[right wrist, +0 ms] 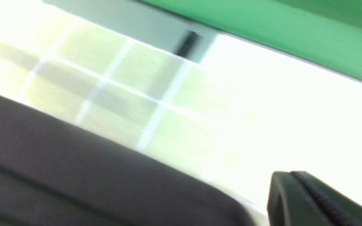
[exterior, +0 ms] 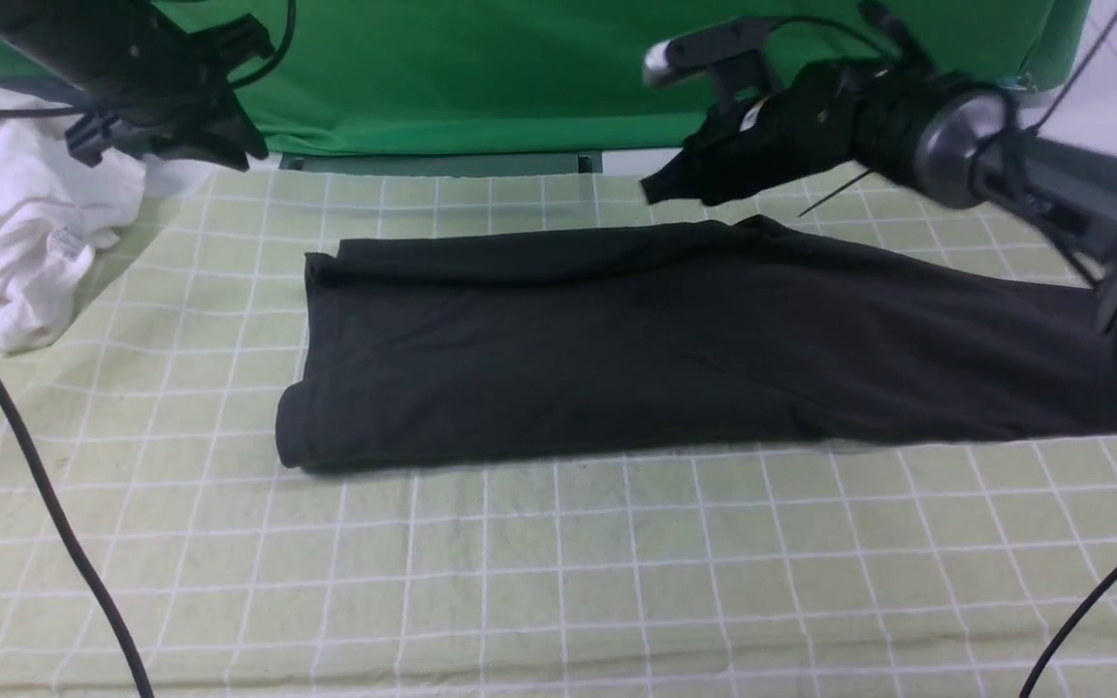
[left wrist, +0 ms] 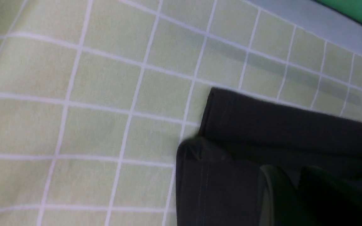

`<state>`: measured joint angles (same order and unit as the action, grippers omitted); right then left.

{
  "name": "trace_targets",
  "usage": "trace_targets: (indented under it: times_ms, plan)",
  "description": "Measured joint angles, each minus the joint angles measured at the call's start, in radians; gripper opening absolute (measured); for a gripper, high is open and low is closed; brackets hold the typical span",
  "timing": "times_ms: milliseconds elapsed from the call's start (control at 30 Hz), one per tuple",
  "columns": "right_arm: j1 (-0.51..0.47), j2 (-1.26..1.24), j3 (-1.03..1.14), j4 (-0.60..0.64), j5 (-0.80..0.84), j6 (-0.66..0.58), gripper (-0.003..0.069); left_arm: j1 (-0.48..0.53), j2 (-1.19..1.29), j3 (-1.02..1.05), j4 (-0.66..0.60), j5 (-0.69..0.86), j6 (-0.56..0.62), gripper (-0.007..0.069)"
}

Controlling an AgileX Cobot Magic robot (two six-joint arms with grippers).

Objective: Fold a long-sleeved shirt over a green coffee tablecloth.
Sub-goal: 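Fold the black garment in half by bringing its near edge over to the far edge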

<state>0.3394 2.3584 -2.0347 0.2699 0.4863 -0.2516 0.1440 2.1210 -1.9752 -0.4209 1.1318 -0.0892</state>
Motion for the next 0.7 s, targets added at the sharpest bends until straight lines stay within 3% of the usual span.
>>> trace_targets:
  times_ms: [200, 300, 467, 567, 700]
  plan:
    - [-0.048, -0.119, -0.008, 0.000, 0.246, -0.027, 0.0008, -0.031, -0.028, 0.027, -0.001, 0.073, 0.072, 0.0108]
    - [-0.069, -0.182, -0.010, 0.000, 0.404, -0.072, 0.0008, -0.097, -0.032, 0.081, 0.011, 0.077, 0.089, 0.0108]
    - [-0.082, -0.201, -0.010, 0.000, 0.480, -0.095, 0.0008, -0.213, 0.006, 0.144, 0.096, 0.087, 0.089, 0.0108]
    - [-0.084, -0.201, -0.010, -0.002, 0.489, -0.097, 0.0008, -0.265, 0.054, 0.148, 0.175, -0.006, 0.089, 0.0108]
    - [-0.085, -0.201, -0.010, -0.008, 0.490, -0.104, 0.0008, -0.293, 0.126, 0.148, 0.232, -0.302, 0.064, 0.0108]
